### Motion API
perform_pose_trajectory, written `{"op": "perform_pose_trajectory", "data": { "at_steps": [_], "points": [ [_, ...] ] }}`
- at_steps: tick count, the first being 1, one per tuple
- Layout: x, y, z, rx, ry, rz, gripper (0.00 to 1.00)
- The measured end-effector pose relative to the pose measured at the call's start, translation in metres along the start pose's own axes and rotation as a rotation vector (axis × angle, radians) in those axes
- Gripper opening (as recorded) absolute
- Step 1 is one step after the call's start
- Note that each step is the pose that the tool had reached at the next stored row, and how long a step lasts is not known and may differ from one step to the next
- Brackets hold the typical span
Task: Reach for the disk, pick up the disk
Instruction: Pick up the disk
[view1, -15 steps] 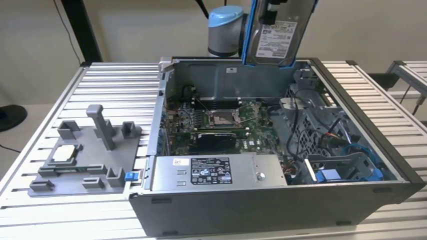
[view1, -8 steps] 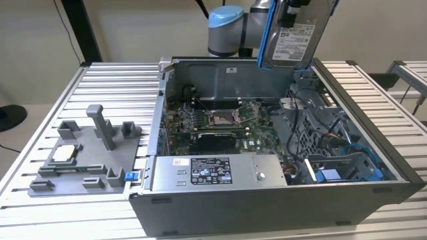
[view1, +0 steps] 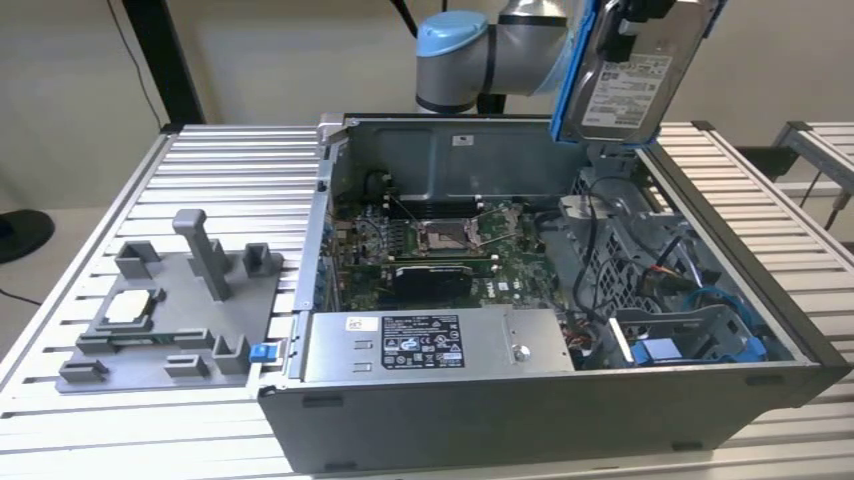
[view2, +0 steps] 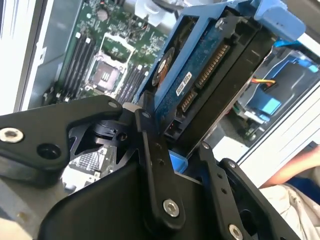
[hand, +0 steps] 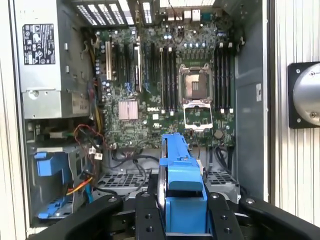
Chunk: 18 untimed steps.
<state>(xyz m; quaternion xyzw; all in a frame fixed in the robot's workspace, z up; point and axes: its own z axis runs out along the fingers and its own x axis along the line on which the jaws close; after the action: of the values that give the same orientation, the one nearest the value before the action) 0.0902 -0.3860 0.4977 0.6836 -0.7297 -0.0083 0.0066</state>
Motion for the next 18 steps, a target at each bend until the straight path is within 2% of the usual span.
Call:
{"op": "perform_pose_trajectory", "data": {
  "at_steps": [6, 8, 11, 18],
  "points": [
    [0.0007, -0.0013, -0.0001, 0.0000, 0.0001, 0.000, 0.00],
    [0.0041, -0.0016, 0.0000, 0.0000, 0.0000, 0.000, 0.00],
    [0.0145, -0.0022, 0.0000, 0.0000, 0.0000, 0.000, 0.00],
    [0.0461, -0.0043, 0.0009, 0.0000, -0.0001, 0.000, 0.00]
  ]
}}
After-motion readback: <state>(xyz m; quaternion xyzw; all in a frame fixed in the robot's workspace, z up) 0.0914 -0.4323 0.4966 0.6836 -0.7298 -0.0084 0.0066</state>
